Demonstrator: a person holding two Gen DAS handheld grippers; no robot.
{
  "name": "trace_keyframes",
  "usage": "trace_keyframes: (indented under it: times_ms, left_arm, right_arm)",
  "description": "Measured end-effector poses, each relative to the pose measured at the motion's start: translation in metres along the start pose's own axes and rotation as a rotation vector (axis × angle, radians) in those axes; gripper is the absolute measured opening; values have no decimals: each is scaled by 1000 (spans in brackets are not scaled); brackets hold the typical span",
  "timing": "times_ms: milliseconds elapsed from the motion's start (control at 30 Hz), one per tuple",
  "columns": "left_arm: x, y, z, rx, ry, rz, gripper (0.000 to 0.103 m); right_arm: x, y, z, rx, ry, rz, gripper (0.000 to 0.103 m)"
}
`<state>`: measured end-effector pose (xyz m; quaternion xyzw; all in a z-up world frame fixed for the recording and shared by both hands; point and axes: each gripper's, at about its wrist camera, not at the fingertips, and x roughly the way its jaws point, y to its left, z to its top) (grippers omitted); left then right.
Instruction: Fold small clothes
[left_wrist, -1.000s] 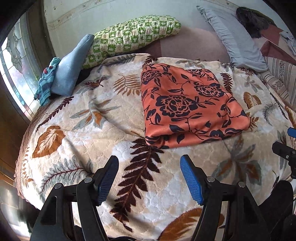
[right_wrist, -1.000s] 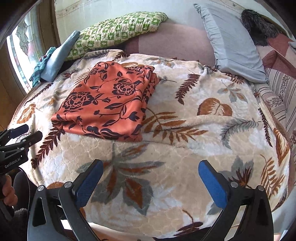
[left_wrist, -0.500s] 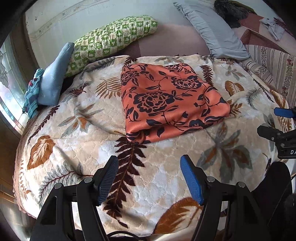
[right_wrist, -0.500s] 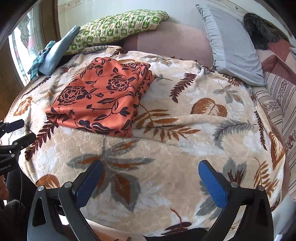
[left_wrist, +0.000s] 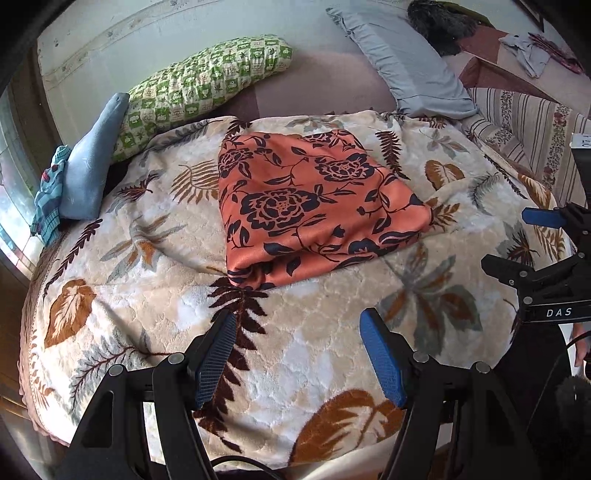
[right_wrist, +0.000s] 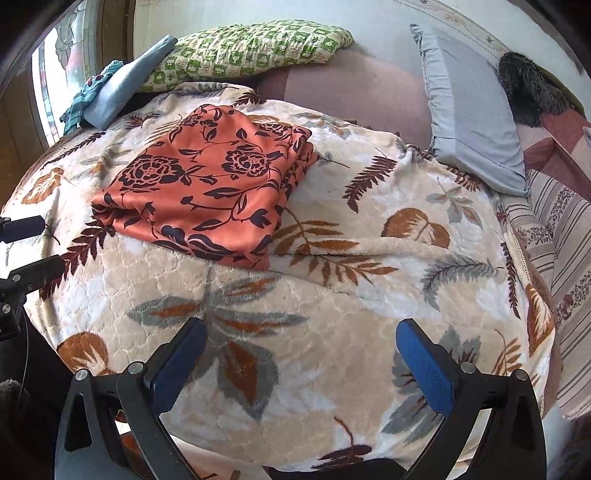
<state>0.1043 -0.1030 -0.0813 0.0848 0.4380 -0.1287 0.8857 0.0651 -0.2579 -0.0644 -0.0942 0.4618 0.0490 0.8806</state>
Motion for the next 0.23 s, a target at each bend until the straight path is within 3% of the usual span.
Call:
trace_keyframes:
  times_ms: [233]
  left_arm:
    - [-9, 2, 8, -56, -23, -1, 69]
  right_arm:
    - [1, -8, 0, 36, 8, 12, 103]
